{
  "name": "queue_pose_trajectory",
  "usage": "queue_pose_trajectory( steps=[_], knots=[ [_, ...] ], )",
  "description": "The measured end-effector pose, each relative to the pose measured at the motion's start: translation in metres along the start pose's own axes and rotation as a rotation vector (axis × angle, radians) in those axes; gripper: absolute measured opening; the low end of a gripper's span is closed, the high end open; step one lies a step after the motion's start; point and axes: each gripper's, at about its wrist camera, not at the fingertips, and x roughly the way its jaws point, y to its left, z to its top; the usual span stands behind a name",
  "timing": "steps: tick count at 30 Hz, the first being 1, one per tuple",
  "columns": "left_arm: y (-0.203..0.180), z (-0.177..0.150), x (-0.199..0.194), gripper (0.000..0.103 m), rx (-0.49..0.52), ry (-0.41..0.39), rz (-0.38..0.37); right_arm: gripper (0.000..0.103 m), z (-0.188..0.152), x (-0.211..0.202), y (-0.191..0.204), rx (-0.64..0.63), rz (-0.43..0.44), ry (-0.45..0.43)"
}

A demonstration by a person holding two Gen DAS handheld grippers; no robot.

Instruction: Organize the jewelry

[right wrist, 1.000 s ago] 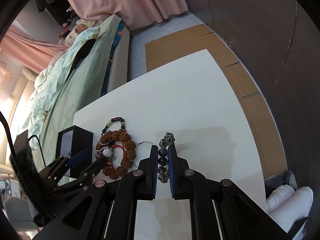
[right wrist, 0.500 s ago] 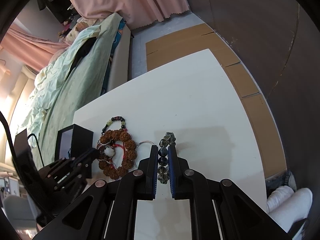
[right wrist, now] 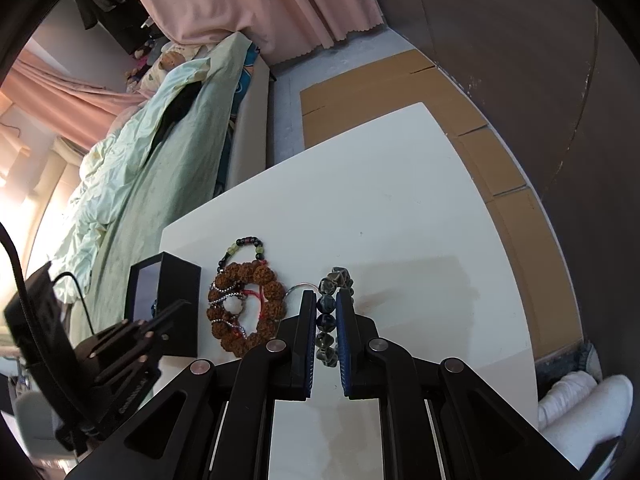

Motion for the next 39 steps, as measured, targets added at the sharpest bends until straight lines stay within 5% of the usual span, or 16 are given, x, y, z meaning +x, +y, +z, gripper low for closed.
queue_pose_trajectory(
  steps=[3, 7, 9, 14, 21, 26, 27, 28, 39],
  knots=[
    [-0.003, -0.001, 0.004, 0.005, 0.029, 0.024, 0.039, 0.011, 0.0, -0.001, 0.001, 0.001, 0.006, -0.003],
    [-0.009, 0.0, 0.015, 0.039, 0.092, 0.056, 0.08, 0.011, 0.0, -0.002, 0.0, 0.008, 0.021, -0.004],
    [-0.011, -0.001, 0.017, 0.046, 0.119, 0.059, 0.098, 0.011, 0.0, -0.002, 0.001, 0.011, 0.027, -0.005],
    [-0.009, 0.001, 0.027, 0.045, 0.146, 0.085, 0.123, 0.011, 0.0, -0.004, 0.001, 0.016, 0.041, -0.009],
    [-0.01, 0.008, 0.037, 0.021, 0.21, 0.112, 0.136, 0.011, 0.001, -0.004, -0.001, 0.021, 0.049, -0.007],
    [-0.009, 0.008, 0.036, 0.017, 0.234, 0.11, 0.139, 0.011, 0.001, -0.004, -0.001, 0.021, 0.051, -0.007],
    [-0.009, 0.008, 0.031, 0.002, 0.232, 0.094, 0.135, 0.011, 0.001, -0.004, -0.001, 0.021, 0.051, -0.007],
    [-0.01, 0.008, 0.028, 0.0, 0.229, 0.09, 0.143, 0.011, 0.001, -0.004, -0.001, 0.021, 0.051, -0.007],
    [-0.014, 0.006, 0.012, 0.0, 0.223, 0.06, 0.115, 0.011, 0.001, -0.005, 0.001, 0.023, 0.055, -0.005]
  ],
)
